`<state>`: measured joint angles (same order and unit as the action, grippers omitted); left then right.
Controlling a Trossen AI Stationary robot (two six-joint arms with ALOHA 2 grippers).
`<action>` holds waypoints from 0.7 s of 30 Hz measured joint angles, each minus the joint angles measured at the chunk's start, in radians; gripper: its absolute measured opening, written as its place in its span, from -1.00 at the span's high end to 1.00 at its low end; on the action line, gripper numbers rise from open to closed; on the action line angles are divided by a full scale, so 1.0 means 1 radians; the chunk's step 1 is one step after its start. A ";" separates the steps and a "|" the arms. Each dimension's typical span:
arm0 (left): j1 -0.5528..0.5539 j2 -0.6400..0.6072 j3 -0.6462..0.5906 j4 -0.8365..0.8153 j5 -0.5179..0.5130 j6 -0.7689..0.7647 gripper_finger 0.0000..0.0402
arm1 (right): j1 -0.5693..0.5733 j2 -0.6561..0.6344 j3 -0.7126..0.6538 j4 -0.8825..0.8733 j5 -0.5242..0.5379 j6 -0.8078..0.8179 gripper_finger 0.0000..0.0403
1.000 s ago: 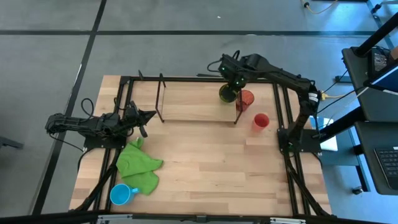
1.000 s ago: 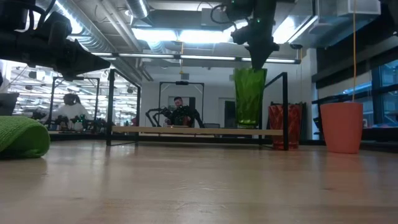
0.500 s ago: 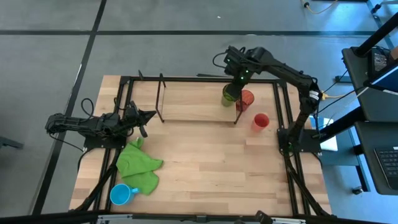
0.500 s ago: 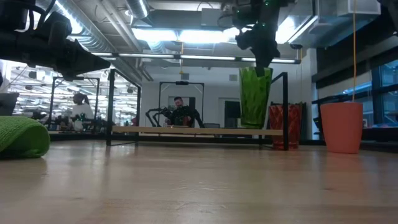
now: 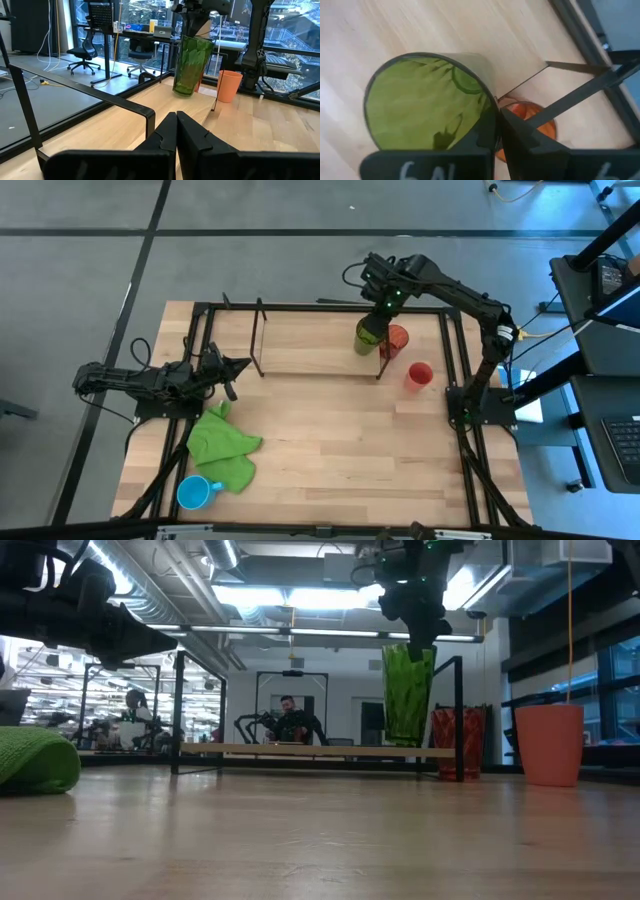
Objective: Stack small to large cups/mugs on shelf
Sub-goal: Put the green cup on the shelf
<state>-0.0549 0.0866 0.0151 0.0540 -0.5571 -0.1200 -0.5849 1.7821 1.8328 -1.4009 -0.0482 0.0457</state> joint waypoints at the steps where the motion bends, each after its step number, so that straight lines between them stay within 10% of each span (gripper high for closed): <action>1: 0.000 0.000 0.000 0.000 0.000 0.000 1.00 | 0.001 0.000 0.000 0.004 -0.006 0.008 0.88; 21: 0.000 0.000 0.000 0.000 0.000 0.000 1.00 | 0.042 0.007 0.000 0.027 0.053 0.091 0.80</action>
<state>-0.0549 0.0867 0.0151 0.0540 -0.5571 -0.1203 -0.5427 1.7889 1.8328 -1.3734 0.0048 0.1367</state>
